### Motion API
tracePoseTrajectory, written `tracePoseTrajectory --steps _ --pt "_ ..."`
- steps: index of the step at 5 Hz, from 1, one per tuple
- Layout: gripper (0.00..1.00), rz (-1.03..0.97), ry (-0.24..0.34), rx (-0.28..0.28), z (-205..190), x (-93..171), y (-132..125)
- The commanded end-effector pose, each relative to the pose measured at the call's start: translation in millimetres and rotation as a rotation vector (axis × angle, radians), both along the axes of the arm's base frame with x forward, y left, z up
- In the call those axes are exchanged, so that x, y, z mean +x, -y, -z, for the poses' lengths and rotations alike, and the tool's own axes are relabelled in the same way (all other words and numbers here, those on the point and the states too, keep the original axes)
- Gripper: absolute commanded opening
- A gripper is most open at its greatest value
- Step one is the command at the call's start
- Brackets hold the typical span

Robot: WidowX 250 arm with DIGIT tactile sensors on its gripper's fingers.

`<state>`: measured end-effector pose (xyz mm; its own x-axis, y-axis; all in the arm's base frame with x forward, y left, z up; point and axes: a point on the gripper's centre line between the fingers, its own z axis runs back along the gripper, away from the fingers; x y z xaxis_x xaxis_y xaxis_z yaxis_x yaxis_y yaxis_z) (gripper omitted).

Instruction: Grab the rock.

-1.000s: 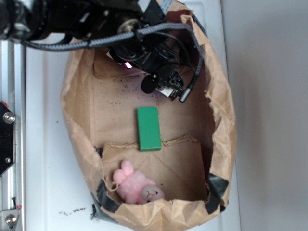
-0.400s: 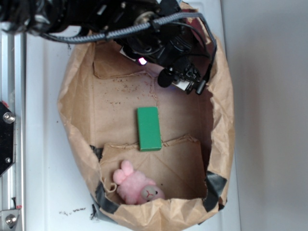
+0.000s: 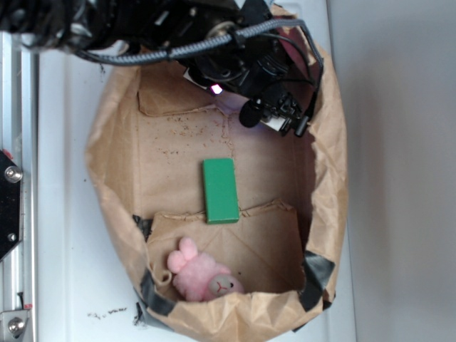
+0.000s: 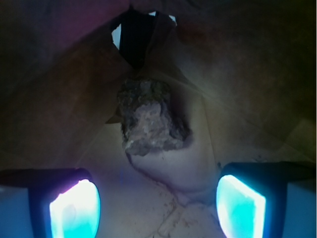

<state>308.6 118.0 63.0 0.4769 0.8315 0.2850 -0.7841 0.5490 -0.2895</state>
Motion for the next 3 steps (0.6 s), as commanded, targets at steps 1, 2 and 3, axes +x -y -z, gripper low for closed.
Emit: tracePoseTrajectory --steps 1,2,3 --pt "1.00 -0.080 0.077 0.085 -12.9 8.7 -31.5" --pt "1.00 -0.089 0.082 0.091 -12.3 11.1 -33.6" --pt "1.00 -0.104 0.098 0.094 -10.7 15.0 -32.1"
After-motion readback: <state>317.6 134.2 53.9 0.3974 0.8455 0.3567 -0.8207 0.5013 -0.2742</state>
